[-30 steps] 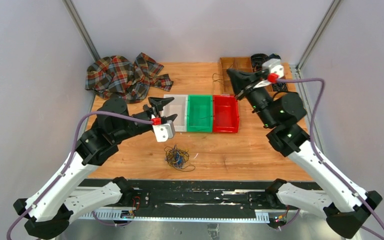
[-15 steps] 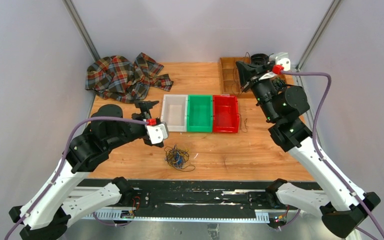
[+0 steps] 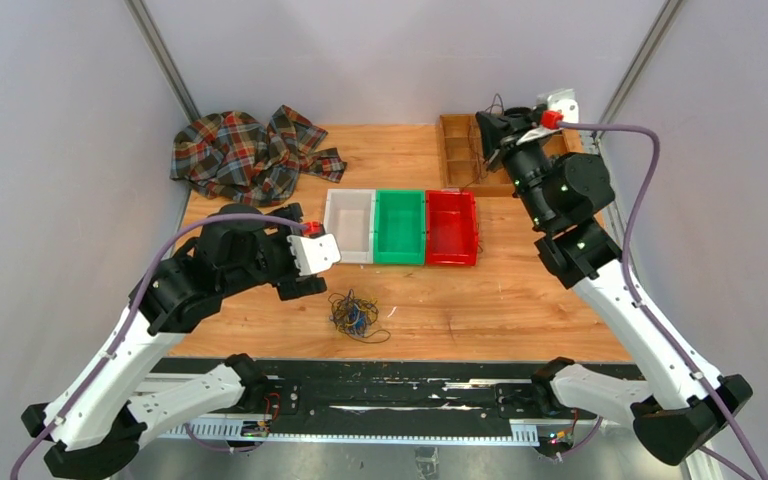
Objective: Untangle the cables
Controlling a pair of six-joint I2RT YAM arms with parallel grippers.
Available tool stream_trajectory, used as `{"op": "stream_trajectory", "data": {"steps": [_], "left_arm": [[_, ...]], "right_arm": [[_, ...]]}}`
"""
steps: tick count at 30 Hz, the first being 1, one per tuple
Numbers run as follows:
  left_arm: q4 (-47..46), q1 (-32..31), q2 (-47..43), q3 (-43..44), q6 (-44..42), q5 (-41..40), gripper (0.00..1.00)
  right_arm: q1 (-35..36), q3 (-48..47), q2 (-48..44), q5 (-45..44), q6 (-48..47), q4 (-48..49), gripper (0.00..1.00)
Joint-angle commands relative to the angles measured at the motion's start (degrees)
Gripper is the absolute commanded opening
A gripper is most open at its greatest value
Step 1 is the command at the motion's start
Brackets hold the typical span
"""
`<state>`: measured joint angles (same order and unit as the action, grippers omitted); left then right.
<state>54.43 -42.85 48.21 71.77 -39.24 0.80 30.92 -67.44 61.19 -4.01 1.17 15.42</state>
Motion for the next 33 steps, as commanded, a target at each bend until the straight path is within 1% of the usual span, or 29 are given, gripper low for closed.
{"op": "stream_trajectory", "data": {"steps": [1,5,8,14,29,33], "left_arm": [[2.42,2.69,1.7,2.58,4.93,-0.87,0.98],[4.17,7.34,4.78,4.18,7.64,2.12,0.98],[4.23,8.78,5.9,4.06,7.76,3.2,0.98],[4.19,9.01,5.94,3.66,7.88,4.7,0.98],[4.2,9.01,3.71,3.36,6.82,4.57,0.98],[4.25,9.01,3.39,2.96,7.1,4.69,0.98]], "right_arm": [[-1.03,-7.27,-1.01,2.8,1.55,1.61,0.01],[-1.03,-10.53,-0.8,4.11,2.17,1.3,0.01],[-1.04,-12.02,-0.07,4.72,1.89,0.25,0.01],[-1.03,-11.04,1.42,4.98,1.22,-0.06,0.01],[-1.71,-2.39,4.21,3.07,-2.61,1.25,0.01],[-2.01,-0.14,5.57,1.4,-4.46,0.48,0.01]]}}
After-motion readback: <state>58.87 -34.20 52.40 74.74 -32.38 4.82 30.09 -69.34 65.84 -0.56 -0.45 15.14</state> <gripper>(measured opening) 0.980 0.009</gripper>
